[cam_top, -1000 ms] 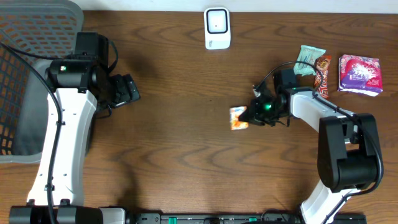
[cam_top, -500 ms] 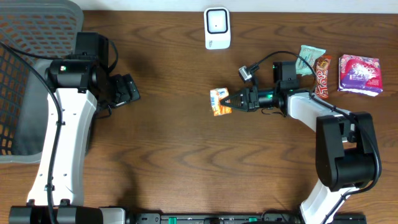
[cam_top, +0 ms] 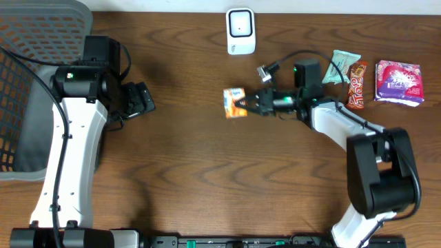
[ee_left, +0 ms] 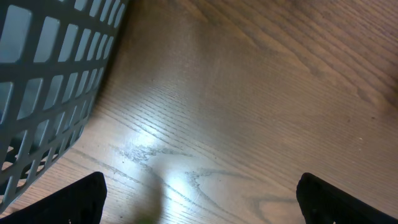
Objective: Scan the item barcode
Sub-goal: 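Hold the Kleenex pack up in front of the scanner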
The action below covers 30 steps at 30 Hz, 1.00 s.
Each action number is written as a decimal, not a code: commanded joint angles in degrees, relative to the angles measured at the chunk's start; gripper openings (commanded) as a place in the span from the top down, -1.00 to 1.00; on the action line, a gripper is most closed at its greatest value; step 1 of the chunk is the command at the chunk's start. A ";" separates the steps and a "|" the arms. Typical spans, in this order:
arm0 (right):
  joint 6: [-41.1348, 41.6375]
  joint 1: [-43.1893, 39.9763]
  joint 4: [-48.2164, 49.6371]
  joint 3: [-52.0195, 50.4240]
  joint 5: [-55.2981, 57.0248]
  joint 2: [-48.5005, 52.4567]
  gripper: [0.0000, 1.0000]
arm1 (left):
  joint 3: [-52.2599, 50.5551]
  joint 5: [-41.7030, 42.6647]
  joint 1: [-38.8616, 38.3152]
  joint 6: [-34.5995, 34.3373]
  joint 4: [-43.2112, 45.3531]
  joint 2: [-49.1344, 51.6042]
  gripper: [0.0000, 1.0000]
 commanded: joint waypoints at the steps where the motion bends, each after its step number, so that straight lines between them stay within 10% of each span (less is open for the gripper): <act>1: 0.15 2.47 -2.16 6.05 26.56 -6.97 0.97 | -0.35 -0.90 0.24 0.28 -0.37 0.22 -0.96; 11: -34.51 16.15 0.04 14.88 96.80 -8.39 0.98 | -0.35 -0.90 0.24 0.28 -0.37 0.22 -0.96; 18: -41.18 17.55 10.84 19.63 102.27 2.82 0.99 | -0.35 -0.90 0.24 0.28 -0.37 0.22 -0.96; 30: -40.92 15.82 -18.40 59.43 97.83 25.64 0.98 | -0.35 -0.90 0.24 0.28 -0.37 0.22 -0.96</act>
